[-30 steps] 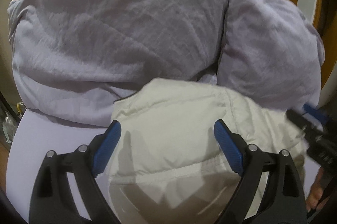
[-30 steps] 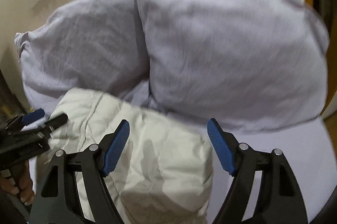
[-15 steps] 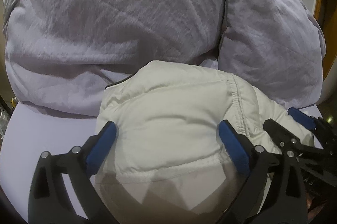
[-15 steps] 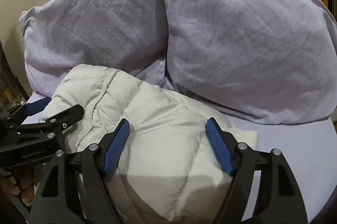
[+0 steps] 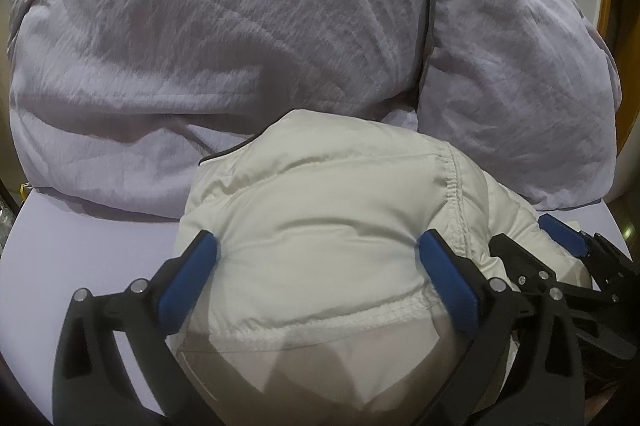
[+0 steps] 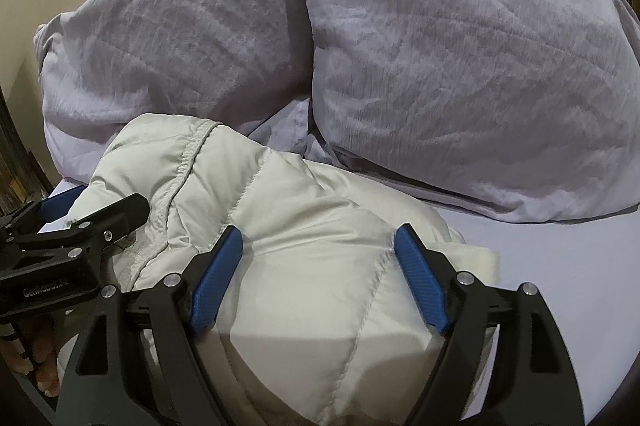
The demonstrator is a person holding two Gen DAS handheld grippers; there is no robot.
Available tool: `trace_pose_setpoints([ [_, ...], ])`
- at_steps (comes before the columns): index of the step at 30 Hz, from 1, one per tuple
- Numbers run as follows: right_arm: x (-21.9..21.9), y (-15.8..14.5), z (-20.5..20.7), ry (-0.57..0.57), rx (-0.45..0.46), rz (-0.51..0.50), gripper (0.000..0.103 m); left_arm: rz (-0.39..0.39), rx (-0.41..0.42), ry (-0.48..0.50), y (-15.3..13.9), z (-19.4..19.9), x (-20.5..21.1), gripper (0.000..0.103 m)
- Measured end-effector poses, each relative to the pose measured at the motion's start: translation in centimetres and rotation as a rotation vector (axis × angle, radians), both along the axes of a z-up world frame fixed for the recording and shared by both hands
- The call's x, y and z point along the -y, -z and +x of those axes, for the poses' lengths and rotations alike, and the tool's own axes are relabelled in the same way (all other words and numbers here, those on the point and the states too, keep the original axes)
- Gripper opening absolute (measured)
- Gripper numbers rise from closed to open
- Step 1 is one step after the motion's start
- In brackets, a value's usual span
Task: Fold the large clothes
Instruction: 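Press the jacket bundle down against the pillows with both open grippers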
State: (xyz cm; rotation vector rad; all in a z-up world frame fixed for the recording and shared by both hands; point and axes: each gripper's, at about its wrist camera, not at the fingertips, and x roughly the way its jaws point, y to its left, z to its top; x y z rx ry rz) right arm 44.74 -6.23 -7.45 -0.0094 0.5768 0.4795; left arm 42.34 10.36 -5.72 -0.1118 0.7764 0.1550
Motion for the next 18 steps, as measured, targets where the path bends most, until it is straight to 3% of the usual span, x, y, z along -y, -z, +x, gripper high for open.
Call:
trace_pose_setpoints([
  [18, 0.02, 0.36, 0.49, -0.002, -0.018, 0.026, 0.083, -0.003, 0.001, 0.002, 0.46, 0.01, -0.04, 0.101],
])
